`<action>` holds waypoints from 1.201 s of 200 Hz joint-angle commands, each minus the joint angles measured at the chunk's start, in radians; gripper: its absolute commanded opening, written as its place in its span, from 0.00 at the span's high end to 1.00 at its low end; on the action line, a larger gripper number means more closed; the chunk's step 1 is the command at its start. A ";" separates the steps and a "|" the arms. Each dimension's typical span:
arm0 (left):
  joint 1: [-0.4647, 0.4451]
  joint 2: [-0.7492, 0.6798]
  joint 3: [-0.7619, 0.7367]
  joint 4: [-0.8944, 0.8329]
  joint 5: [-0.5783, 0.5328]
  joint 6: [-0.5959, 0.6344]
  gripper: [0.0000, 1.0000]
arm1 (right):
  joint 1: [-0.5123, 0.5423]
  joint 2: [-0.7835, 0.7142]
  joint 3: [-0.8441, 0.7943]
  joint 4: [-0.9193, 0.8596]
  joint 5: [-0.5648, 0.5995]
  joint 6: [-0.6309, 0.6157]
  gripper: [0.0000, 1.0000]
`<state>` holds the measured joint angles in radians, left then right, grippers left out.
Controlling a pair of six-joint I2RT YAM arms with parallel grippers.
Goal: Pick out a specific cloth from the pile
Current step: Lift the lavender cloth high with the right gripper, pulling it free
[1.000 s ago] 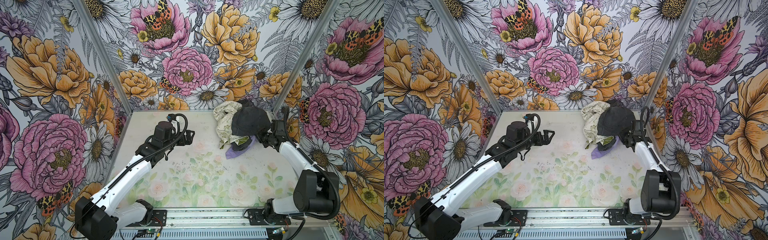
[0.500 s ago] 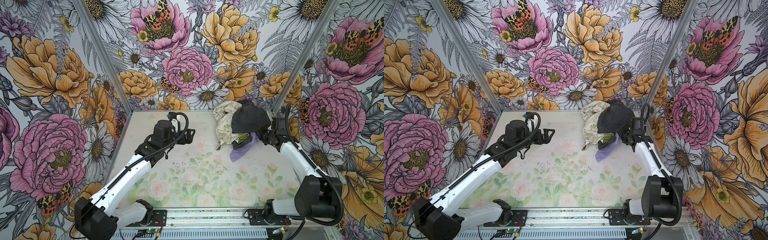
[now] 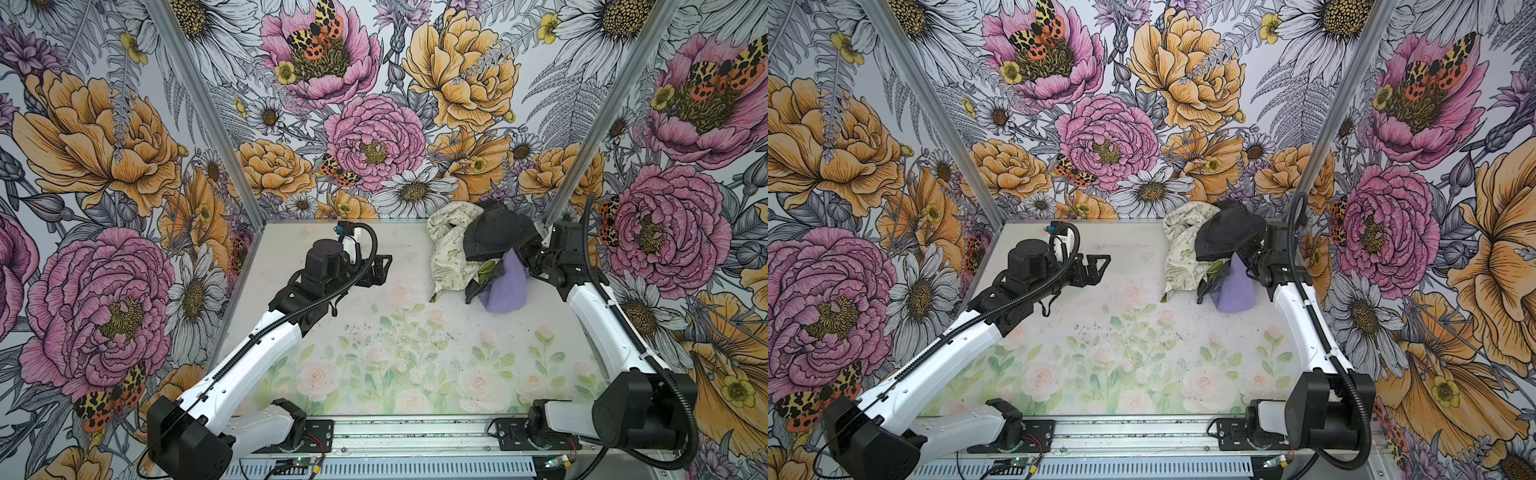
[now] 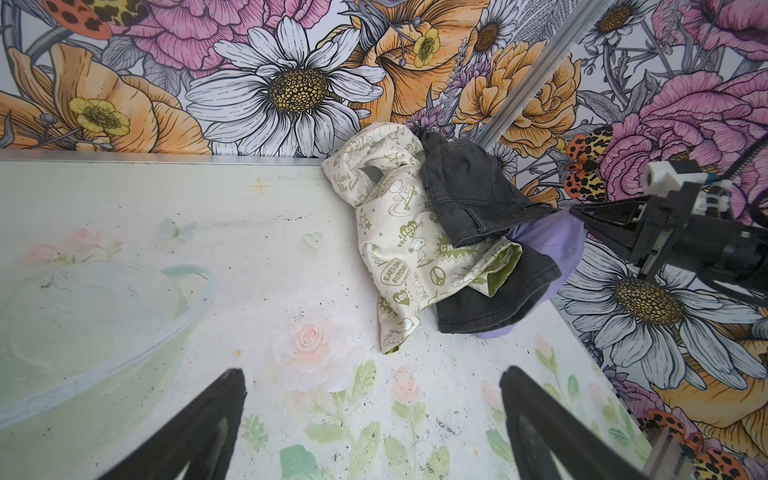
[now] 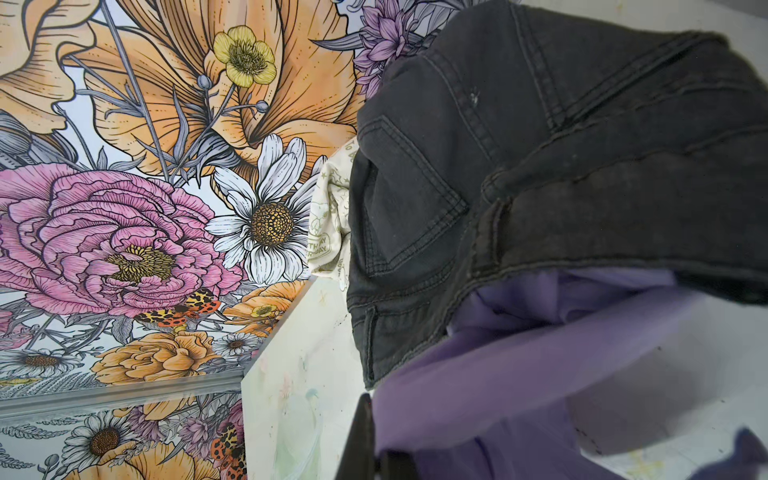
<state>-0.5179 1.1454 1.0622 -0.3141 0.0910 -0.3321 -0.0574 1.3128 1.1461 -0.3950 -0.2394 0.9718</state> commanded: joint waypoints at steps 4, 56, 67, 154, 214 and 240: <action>-0.011 -0.031 0.002 0.056 -0.004 0.025 0.04 | 0.010 -0.057 0.085 0.073 -0.016 -0.032 1.00; -0.024 -0.042 -0.004 0.082 -0.015 0.027 0.04 | 0.010 -0.057 0.175 0.072 -0.037 -0.060 1.00; -0.027 -0.043 -0.006 0.086 -0.018 0.027 0.04 | 0.010 -0.054 0.196 0.073 -0.042 -0.063 1.00; -0.031 -0.039 0.001 0.106 -0.020 0.039 0.05 | 0.021 -0.022 0.362 0.072 -0.073 -0.071 1.00; -0.032 -0.038 0.004 0.130 -0.003 0.058 0.05 | 0.050 0.010 0.505 0.072 -0.080 -0.084 1.00; -0.032 -0.042 0.005 0.135 0.005 0.065 0.05 | 0.069 0.030 0.574 0.073 -0.076 -0.084 1.00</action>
<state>-0.5411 1.1255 1.0618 -0.2150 0.0898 -0.2943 -0.0086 1.3315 1.6352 -0.4057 -0.2989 0.9138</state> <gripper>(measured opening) 0.953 0.047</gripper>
